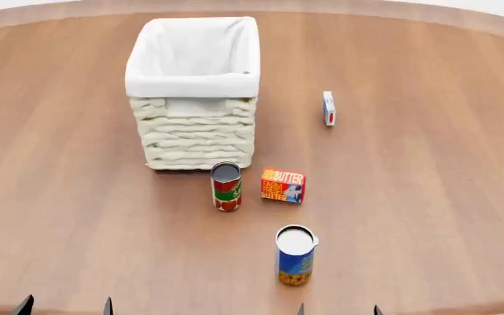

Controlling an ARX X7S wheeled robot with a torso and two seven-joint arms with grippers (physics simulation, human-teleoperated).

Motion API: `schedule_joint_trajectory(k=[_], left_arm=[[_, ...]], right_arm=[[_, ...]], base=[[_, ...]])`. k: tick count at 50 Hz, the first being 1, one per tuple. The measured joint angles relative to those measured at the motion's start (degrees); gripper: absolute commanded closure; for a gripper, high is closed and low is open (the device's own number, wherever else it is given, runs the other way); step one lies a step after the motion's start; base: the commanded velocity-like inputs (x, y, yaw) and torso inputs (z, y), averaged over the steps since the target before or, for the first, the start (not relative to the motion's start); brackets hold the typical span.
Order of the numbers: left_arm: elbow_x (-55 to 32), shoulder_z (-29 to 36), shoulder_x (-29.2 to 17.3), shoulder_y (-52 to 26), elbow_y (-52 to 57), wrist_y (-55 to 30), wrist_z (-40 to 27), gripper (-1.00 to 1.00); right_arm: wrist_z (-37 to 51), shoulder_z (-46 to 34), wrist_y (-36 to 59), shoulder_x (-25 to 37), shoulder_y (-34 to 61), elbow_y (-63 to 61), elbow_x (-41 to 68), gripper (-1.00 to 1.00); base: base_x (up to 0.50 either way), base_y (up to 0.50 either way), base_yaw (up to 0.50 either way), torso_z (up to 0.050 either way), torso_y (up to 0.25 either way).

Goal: Pick up the alphabet soup and put it in the basket.

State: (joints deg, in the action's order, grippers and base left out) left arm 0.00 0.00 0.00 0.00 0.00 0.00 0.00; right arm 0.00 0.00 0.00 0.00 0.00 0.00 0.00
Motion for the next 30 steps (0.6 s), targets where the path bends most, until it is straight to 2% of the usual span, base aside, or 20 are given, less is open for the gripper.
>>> schedule_joint_trajectory(k=[8,14,30], left_arm=[[-1.30,1.01,-1.04,0.13,0.49,-0.20,-1.30,-1.00],[-0.72,1.88,-2.06,0.52,3.36,-1.11,-3.11,-1.00],[2.15,3.45,-4.35,6.21,27.73,-11.72,-7.42,-1.00]], right_arm=[[1.11,-0.97,0.85,0.90,-0.25,-2.12,0.31,-1.00],[1.89,-1.78,2.42,1.96,-1.25,-8.11,1.00,-1.00],[4.40,-3.55,12.40,4.58,-4.09,-31.83,1.21,-1.00]], base=[[0.00,0.00,0.00,0.000,0.000],[0.00,0.00,0.00,0.000,0.000],[0.00,0.00,0.00,0.000,0.000]])
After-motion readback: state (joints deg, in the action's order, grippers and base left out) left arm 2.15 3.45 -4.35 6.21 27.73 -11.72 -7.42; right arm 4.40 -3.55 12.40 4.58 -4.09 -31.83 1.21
